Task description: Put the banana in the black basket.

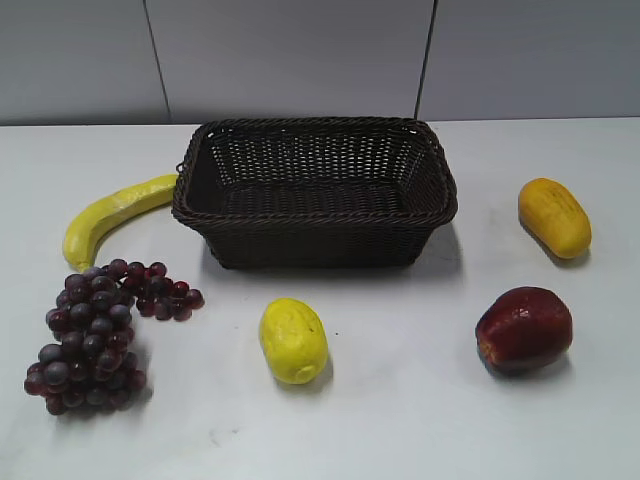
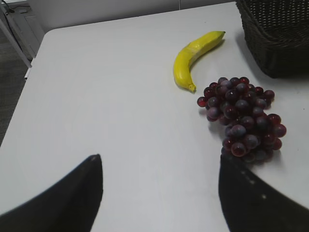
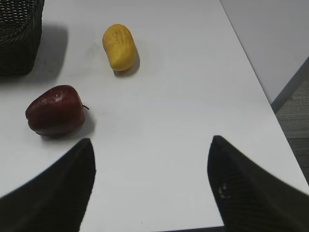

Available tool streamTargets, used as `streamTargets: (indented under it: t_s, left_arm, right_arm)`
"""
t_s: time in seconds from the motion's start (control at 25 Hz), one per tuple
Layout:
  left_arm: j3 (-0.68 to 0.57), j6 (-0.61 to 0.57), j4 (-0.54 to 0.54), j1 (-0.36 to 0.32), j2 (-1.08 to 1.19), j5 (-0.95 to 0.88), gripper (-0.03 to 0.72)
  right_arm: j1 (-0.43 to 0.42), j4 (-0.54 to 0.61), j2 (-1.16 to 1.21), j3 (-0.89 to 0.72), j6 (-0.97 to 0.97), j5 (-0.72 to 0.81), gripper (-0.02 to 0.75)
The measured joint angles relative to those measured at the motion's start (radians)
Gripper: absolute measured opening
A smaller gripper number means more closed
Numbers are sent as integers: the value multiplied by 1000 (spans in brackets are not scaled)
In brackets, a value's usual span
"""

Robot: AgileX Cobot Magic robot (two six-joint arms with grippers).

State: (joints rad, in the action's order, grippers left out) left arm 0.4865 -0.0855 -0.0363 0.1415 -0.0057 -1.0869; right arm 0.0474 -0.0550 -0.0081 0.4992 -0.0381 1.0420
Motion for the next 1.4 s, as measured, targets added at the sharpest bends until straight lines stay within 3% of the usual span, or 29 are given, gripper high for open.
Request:
streamTargets:
  t_s: [0.56, 0.76, 1.4]
  left_arm:
    - [9, 0, -12, 0, 0, 18, 555]
    - [62, 0, 31, 0, 11, 60, 555]
    - [248, 0, 76, 0, 472, 248, 555]
  right_arm:
    - [0, 0, 0, 0, 0, 0, 552]
    - [0, 0, 0, 0, 0, 0, 552]
    - [0, 0, 0, 0, 0, 0, 552]
